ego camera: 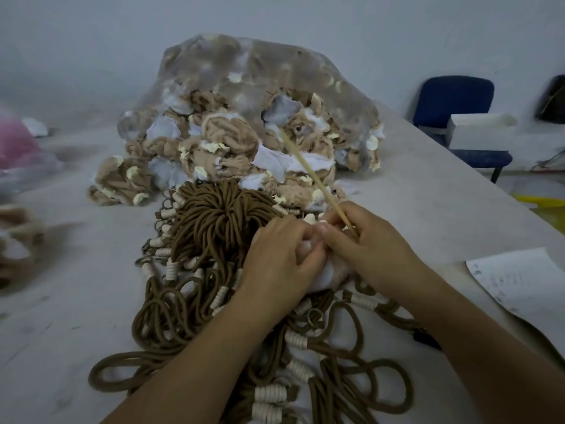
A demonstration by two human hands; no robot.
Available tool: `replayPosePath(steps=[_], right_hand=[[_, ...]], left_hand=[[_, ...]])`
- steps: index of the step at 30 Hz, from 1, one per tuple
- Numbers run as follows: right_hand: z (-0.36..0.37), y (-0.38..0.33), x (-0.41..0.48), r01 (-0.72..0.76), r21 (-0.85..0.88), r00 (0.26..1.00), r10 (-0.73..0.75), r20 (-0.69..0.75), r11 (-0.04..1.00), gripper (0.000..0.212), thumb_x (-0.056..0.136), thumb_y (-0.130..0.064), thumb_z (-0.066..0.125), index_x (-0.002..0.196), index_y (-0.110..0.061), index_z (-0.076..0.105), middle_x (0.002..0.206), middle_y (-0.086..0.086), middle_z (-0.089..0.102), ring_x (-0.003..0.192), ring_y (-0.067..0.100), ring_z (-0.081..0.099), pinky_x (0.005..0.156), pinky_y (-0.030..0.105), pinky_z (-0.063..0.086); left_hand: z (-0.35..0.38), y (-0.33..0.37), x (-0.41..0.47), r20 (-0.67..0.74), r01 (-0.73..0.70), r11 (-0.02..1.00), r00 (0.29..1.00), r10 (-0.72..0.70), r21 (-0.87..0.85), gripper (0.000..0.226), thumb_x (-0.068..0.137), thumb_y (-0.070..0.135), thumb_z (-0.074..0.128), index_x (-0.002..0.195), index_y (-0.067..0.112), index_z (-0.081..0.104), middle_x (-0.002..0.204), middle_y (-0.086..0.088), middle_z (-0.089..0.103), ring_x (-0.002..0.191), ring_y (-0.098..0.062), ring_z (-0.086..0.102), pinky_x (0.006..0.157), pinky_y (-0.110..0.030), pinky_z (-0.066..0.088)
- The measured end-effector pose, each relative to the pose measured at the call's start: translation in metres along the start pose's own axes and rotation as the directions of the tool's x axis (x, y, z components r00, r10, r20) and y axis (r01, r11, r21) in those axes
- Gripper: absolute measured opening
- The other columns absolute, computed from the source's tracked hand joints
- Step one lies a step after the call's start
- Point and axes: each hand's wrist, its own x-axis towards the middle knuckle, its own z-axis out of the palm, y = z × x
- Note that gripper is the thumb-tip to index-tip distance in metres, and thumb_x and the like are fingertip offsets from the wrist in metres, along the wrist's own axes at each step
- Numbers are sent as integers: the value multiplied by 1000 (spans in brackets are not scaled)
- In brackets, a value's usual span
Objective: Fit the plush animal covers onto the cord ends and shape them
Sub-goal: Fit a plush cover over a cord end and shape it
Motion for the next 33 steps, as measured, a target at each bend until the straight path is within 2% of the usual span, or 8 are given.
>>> replayPosePath(steps=[4, 7, 14, 18, 21, 24, 27, 33], right_hand=[[0, 3, 1, -219, 323, 976, 210, 62, 921, 16, 95, -29, 54, 82, -23, 62, 61, -11, 62, 54, -4, 55, 52, 12, 43], [-1, 1, 0, -278, 486, 960, 241, 139, 828, 19, 98, -21, 49, 82, -16, 59, 50, -14, 54, 41, -4, 49, 43, 10, 39], [-2, 1, -1, -298, 576, 954, 242, 174, 761, 23, 99, -22, 46, 80, -14, 57, 53, -7, 47, 35, 1, 32, 36, 11, 30], [-2, 5, -3, -206, 388, 978, 177, 110, 898, 13, 96, -26, 54, 89, -26, 66, 72, -5, 67, 59, 1, 60, 53, 14, 46], [-1, 5, -5, -110, 283, 992, 86, 98, 953, 9, 88, -37, 61, 96, -38, 65, 91, -16, 70, 83, -4, 64, 67, 8, 47], [1, 4, -5, -41, 196, 998, 32, 50, 980, 5, 90, -35, 62, 94, -35, 61, 79, -19, 65, 73, -6, 61, 61, 6, 44], [4, 5, -6, -1, 115, 999, -3, 41, 993, 4, 92, -34, 60, 92, -32, 57, 75, -11, 60, 63, 0, 54, 54, 9, 40], [8, 4, -5, 1, 47, 1000, 0, -12, 999, 11, 86, -33, 63, 87, -33, 52, 66, -15, 50, 57, 1, 45, 51, 14, 37]], left_hand=[[1, -3, 0, -1, 11, 999, 1000, -11, -44, 19, 88, 33, 56, 84, 15, 61, 80, 14, 46, 83, -12, 47, 75, -38, 41], [0, -2, -2, -12, -1, 998, 1000, 1, -57, 16, 88, 29, 57, 85, 14, 62, 83, 9, 51, 85, -12, 48, 76, -36, 42], [0, -4, -2, -34, -35, 995, 999, 32, -90, 15, 90, 24, 57, 84, 12, 64, 82, 13, 51, 83, -7, 46, 75, -28, 40], [-3, -4, -3, -35, -35, 989, 999, 31, -143, 20, 94, 26, 54, 88, 10, 65, 84, 9, 53, 85, -11, 49, 75, -28, 41], [-6, -6, -3, -31, -26, 980, 999, 20, -198, 25, 94, 29, 51, 92, 8, 63, 88, 8, 54, 88, -15, 52, 76, -32, 44], [-7, -7, -4, -15, 20, 964, 1000, -25, -266, 23, 94, 33, 52, 97, 13, 64, 93, 7, 58, 91, -17, 56, 79, -41, 47], [-7, -6, -5, 8, 80, 939, 997, -82, -334, 9, 94, 40, 52, 99, 36, 59, 97, 12, 61, 96, -14, 58, 83, -44, 49], [-8, -3, -7, 35, 94, 928, 996, -88, -359, 11, 92, 44, 52, 102, 42, 57, 99, 14, 63, 94, -15, 61, 83, -49, 50]])
